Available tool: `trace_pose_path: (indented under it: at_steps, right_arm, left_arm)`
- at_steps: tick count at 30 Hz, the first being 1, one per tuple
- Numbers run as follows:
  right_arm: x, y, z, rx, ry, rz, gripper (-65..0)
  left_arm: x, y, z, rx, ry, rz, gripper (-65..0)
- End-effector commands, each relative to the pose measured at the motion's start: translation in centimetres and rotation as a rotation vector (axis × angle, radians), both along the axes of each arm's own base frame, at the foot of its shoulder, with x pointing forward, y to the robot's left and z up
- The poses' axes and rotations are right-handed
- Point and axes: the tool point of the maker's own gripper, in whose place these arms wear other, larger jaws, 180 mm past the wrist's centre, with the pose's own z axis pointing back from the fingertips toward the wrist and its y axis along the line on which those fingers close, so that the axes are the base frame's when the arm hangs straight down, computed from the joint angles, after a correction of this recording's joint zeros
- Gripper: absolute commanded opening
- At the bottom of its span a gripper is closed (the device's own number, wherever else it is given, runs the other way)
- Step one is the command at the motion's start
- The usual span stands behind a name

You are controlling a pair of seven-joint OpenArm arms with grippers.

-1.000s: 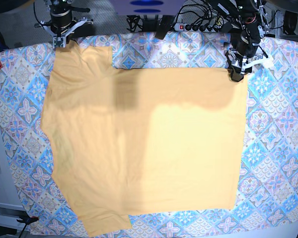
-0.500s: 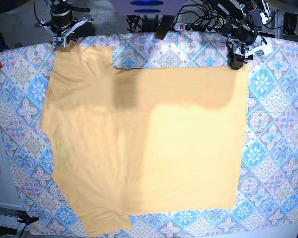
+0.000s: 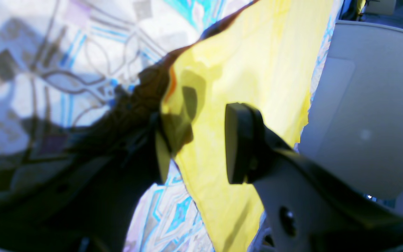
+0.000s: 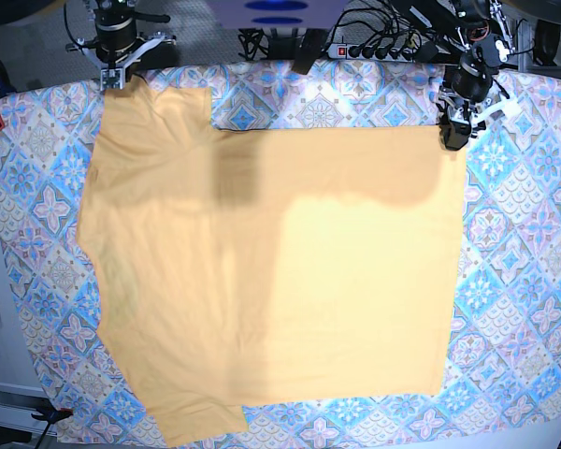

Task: Fold the T-shirt properly
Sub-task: 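Lower both grippers onto the shirt's hem corners and close them, then lift the gripped hem corners and pull them toward the robot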

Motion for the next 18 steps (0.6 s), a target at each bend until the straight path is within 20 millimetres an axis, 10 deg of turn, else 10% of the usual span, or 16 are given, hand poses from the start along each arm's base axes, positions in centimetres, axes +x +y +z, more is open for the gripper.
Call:
trace_pose_path:
  at_steps: [1, 9, 18]
  right_arm:
    - [0.3, -0.2, 0.6, -0.008, -0.022, 0.006, -65.0]
    - [0.0, -0.5, 0.4, -0.012, -0.016, 0.001, -65.0]
    - [-0.2, -0.5, 0.2, -0.012, -0.004, -0.002, -65.0]
  left_arm:
    - [-1.4, -0.7, -2.0, 0.003, 0.116, -0.015, -39.9]
    - [-3.9, -1.7, -2.5, -0.045, 0.166, -0.051, -64.3]
    - [-4.2, -1.7, -0.3, -0.009, 0.133, -0.101, -65.0]
